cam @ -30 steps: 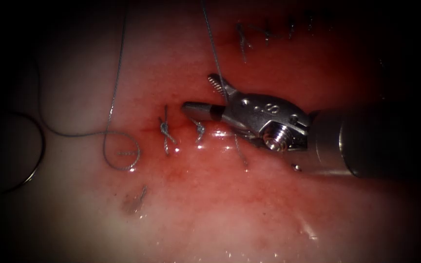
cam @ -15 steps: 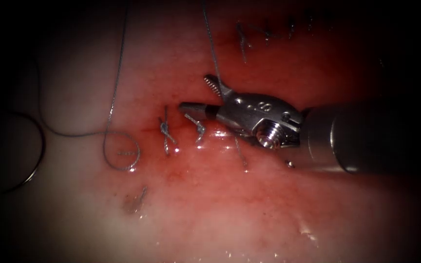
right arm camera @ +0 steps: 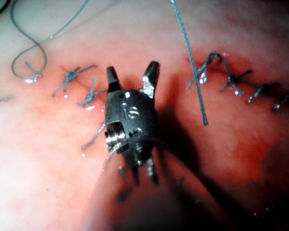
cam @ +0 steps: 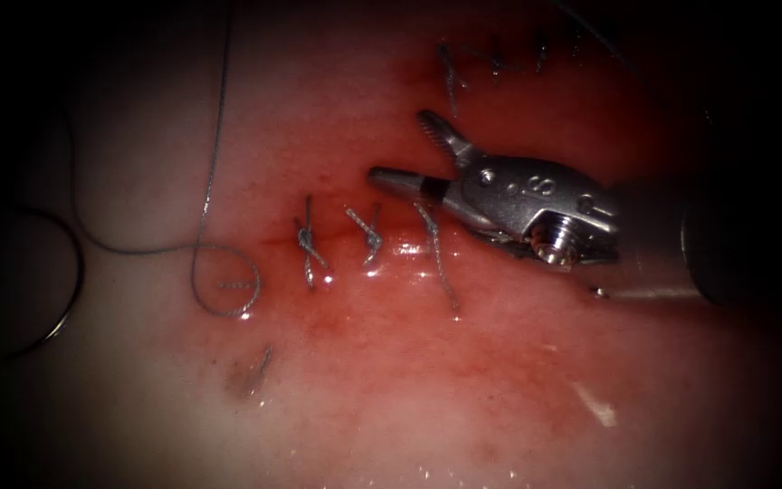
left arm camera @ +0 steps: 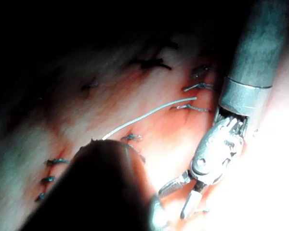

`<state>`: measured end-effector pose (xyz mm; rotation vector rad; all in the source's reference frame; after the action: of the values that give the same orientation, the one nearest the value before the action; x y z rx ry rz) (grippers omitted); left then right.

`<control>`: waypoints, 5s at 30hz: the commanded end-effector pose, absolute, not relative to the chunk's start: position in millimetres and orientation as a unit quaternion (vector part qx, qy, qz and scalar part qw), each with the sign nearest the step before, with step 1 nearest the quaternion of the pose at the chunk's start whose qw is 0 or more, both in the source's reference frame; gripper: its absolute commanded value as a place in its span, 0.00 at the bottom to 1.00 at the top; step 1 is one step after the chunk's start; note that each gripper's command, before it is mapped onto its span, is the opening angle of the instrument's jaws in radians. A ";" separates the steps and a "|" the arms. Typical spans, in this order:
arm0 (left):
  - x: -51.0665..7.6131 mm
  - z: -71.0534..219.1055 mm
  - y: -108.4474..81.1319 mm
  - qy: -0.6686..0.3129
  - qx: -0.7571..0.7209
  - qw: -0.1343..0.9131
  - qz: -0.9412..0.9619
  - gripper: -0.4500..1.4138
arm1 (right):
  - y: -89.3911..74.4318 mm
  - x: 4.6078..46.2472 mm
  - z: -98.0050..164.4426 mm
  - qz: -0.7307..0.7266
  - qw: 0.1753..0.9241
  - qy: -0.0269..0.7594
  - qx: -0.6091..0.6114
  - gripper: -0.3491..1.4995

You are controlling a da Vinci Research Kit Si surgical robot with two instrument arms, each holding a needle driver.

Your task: Wound Closure

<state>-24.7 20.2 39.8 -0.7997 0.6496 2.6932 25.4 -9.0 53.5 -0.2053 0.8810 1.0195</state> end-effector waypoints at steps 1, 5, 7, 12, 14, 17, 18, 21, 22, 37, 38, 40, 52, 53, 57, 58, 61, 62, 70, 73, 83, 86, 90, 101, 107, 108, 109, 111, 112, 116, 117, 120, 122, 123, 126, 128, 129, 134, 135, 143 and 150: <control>-25.4 40.1 20.7 0.224 -0.276 0.128 0.926 0.00 | -9.7 24.8 53.7 0.472 0.777 0.406 -0.092 0.85; -25.1 38.4 17.3 0.226 -0.286 0.115 0.924 0.00 | -10.7 18.1 52.6 0.470 0.781 0.400 -0.094 0.83; -24.9 37.8 15.3 0.223 -0.292 0.104 0.924 0.00 | -10.6 15.8 52.7 0.469 0.781 0.402 -0.091 0.81; -24.8 37.0 9.8 0.186 -0.312 0.070 0.929 0.00 | -9.9 10.5 53.3 0.465 0.780 0.410 -0.082 0.72; -24.7 36.7 8.1 0.168 -0.324 0.061 0.929 0.00 | -9.6 9.3 53.5 0.464 0.781 0.410 -0.083 0.67; -24.6 36.2 5.8 0.155 -0.338 0.055 0.927 0.00 | -9.0 8.1 53.8 0.465 0.781 0.409 -0.085 0.65; -24.9 36.1 2.5 0.136 -0.339 0.045 0.930 0.00 | -8.8 8.0 53.9 0.456 0.783 0.412 -0.099 0.70; -26.1 37.3 -1.2 0.094 -0.329 0.027 0.939 0.00 | -8.9 8.7 53.7 0.344 0.837 0.392 -0.167 0.67; -26.4 37.8 -2.2 0.076 -0.322 0.022 0.943 0.10 | -8.9 8.9 53.5 0.317 0.850 0.381 -0.178 0.67; -21.9 40.5 -5.5 -0.120 -0.398 0.052 0.908 0.99 | -7.5 13.4 50.2 0.210 0.898 0.356 -0.150 0.81; -20.5 39.8 -6.1 -0.142 -0.412 0.037 0.899 0.99 | -7.4 14.1 50.1 0.195 0.905 0.346 -0.150 0.90; -19.8 39.4 -6.4 -0.153 -0.415 0.033 0.896 0.99 | -7.3 14.6 50.0 0.189 0.907 0.342 -0.154 0.95; -7.7 32.8 -6.8 -0.179 -0.368 0.010 0.912 0.99 | -9.1 16.9 50.6 0.149 0.930 0.318 -0.113 0.97; -6.9 31.8 -6.2 -0.170 -0.380 0.022 0.909 0.99 | -9.2 16.9 50.7 0.145 0.931 0.316 -0.110 0.97; -5.6 29.1 -4.5 -0.138 -0.408 0.052 0.901 0.99 | -9.4 17.0 50.7 0.135 0.935 0.310 -0.104 0.96; -5.2 28.2 -4.0 -0.124 -0.414 0.058 0.900 0.99 | -9.5 17.0 50.7 0.132 0.936 0.309 -0.103 0.96; -4.5 25.4 -2.5 -0.069 -0.414 0.081 0.904 0.99 | -9.7 17.1 50.7 0.124 0.939 0.305 -0.100 0.96; -4.4 24.6 -2.1 -0.056 -0.412 0.089 0.905 0.99 | -9.7 17.1 50.7 0.124 0.939 0.305 -0.100 0.96; -3.2 16.6 2.2 0.028 -0.467 0.127 0.875 0.99 | -9.8 17.2 50.4 0.121 0.940 0.304 -0.098 0.95; -2.1 14.2 3.3 0.037 -0.472 0.134 0.871 0.99 | -10.0 17.3 50.4 0.119 0.941 0.303 -0.092 0.95; -7.7 14.6 2.5 0.085 -0.470 0.149 0.866 0.90 | -9.9 17.4 50.2 0.113 0.939 0.315 -0.081 0.94; -12.7 17.1 1.6 0.092 -0.468 0.135 0.868 0.89 | -9.9 17.4 50.2 0.113 0.939 0.315 -0.081 0.94; -19.7 21.1 0.5 0.075 -0.482 0.109 0.866 0.86 | -9.9 17.3 50.2 0.112 0.939 0.316 -0.081 0.94; -33.5 35.2 -0.9 0.008 -0.528 0.114 0.841 0.83 | -10.0 16.6 50.2 0.108 0.938 0.318 -0.078 0.93; -34.8 41.1 -0.3 -0.008 -0.519 0.127 0.845 0.81 | -10.1 16.7 50.3 0.107 0.939 0.317 -0.076 0.93; -34.6 42.1 0.0 -0.010 -0.512 0.131 0.849 0.81 | -10.1 16.7 50.3 0.107 0.939 0.317 -0.076 0.93; -34.3 42.8 0.2 -0.011 -0.508 0.134 0.851 0.80 | -10.1 16.6 50.3 0.107 0.940 0.317 -0.075 0.93; -33.6 44.7 0.6 -0.010 -0.500 0.137 0.855 0.77 | -10.1 16.6 50.3 0.106 0.940 0.316 -0.073 0.92; -33.2 46.4 0.8 -0.012 -0.489 0.143 0.860 0.77 | -10.1 16.4 50.3 0.105 0.940 0.316 -0.072 0.91; -32.9 49.3 0.2 -0.023 -0.469 0.131 0.873 0.77 | -10.1 16.2 50.3 0.104 0.940 0.316 -0.071 0.89; -32.8 50.0 0.0 -0.027 -0.462 0.125 0.878 0.77 | -10.1 16.2 50.3 0.101 0.941 0.316 -0.072 0.89; -32.9 52.2 -0.8 -0.039 -0.443 0.118 0.888 0.77 | -10.1 16.2 50.3 0.101 0.941 0.316 -0.072 0.89; -32.6 52.9 -1.2 -0.044 -0.436 0.113 0.892 0.78 | -10.1 16.2 50.3 0.100 0.941 0.315 -0.070 0.89; -32.0 52.9 -1.7 -0.051 -0.432 0.108 0.894 0.78 | -10.2 16.2 50.2 0.099 0.942 0.314 -0.068 0.89; -31.5 52.8 -2.7 -0.060 -0.426 0.106 0.896 0.81 | -10.3 16.2 50.1 0.101 0.942 0.314 -0.065 0.89; -31.2 53.1 -4.6 -0.078 -0.416 0.091 0.902 0.83 | -10.4 16.2 50.1 0.101 0.942 0.314 -0.064 0.89; -31.0 53.3 -5.5 -0.088 -0.411 0.085 0.903 0.84 | -10.4 16.3 50.1 0.101 0.942 0.314 -0.064 0.89; -30.3 55.8 -10.1 -0.086 -0.398 0.057 0.912 0.92 | -10.5 16.4 50.1 0.101 0.942 0.313 -0.065 0.89; -30.0 56.3 -10.7 -0.088 -0.399 0.051 0.911 0.94 | -10.5 16.5 50.1 0.101 0.942 0.313 -0.063 0.89; -23.2 58.8 -13.8 -0.157 -0.340 -0.004 0.927 0.99 | -10.9 16.7 50.1 0.097 0.945 0.309 -0.056 0.89; -17.0 53.2 -15.5 -0.227 -0.356 -0.026 0.906 0.96 | -11.1 16.8 50.2 0.094 0.946 0.306 -0.051 0.89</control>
<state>-16.0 -15.1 51.4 -1.1511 -0.7336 2.8905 16.0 -10.8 49.6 -0.1035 0.6194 0.1924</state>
